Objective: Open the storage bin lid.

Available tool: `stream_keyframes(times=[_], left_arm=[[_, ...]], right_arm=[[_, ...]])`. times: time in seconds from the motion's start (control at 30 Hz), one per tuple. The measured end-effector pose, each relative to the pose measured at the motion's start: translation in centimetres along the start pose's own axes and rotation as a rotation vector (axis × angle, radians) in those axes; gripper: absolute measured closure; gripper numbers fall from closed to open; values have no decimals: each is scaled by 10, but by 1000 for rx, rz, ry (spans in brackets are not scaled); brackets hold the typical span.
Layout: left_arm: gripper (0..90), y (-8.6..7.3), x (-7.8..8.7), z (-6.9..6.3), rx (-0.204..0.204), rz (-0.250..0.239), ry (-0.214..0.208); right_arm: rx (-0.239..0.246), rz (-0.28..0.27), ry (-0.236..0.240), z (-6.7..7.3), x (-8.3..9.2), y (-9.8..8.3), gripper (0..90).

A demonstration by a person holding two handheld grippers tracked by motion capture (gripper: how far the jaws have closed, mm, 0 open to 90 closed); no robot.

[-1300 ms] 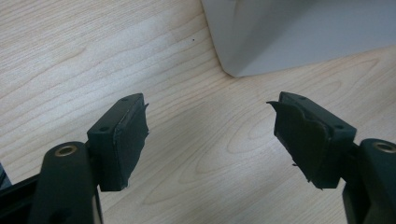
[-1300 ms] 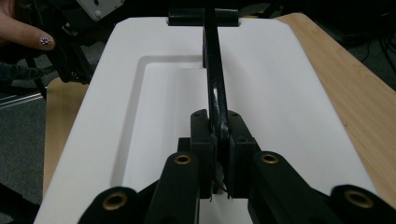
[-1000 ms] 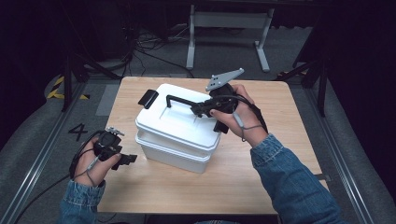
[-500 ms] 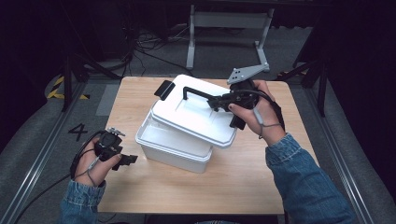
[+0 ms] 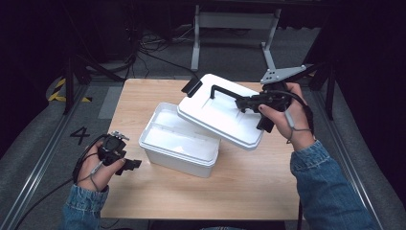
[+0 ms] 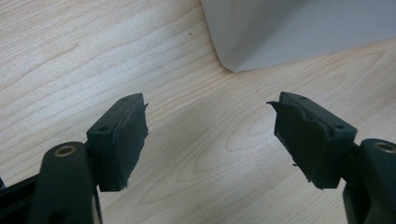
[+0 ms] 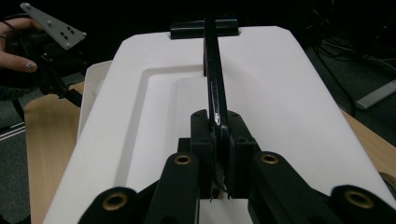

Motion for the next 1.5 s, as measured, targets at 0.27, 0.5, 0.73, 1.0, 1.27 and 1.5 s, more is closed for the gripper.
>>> stream_keyframes(times=[0.27, 0.5, 0.73, 1.0, 1.27, 1.5], left_arm=[[264, 1, -2, -1, 1, 8, 1], [264, 0, -2, -1, -1, 13, -3], [268, -1, -3, 0, 1, 11, 4], [268, -2, -3, 0, 5, 10, 3], [268, -2, -3, 0, 0, 13, 7], [268, -2, -4, 0, 3, 15, 7]], right_arm=[[-39, -3, -43, -17, 20, -18, 845], [-70, 4, -68, -30, 31, -33, 845], [-108, 3, -93, -44, 43, -46, 845], [-162, 17, -134, -64, 53, -63, 845], [-208, 62, -180, -81, 46, -85, 845], [-226, 111, -201, -89, 34, -104, 845]])
Point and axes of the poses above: each handheld gripper's, and its own axes: x roughly backward along the jaws, y roughly out of its top, z roughly to its left, the point moved 3 cm from there along -x, roughly forward along the jaws, and after that the axes turned 7 degrees about z, right-handed, at the moved point
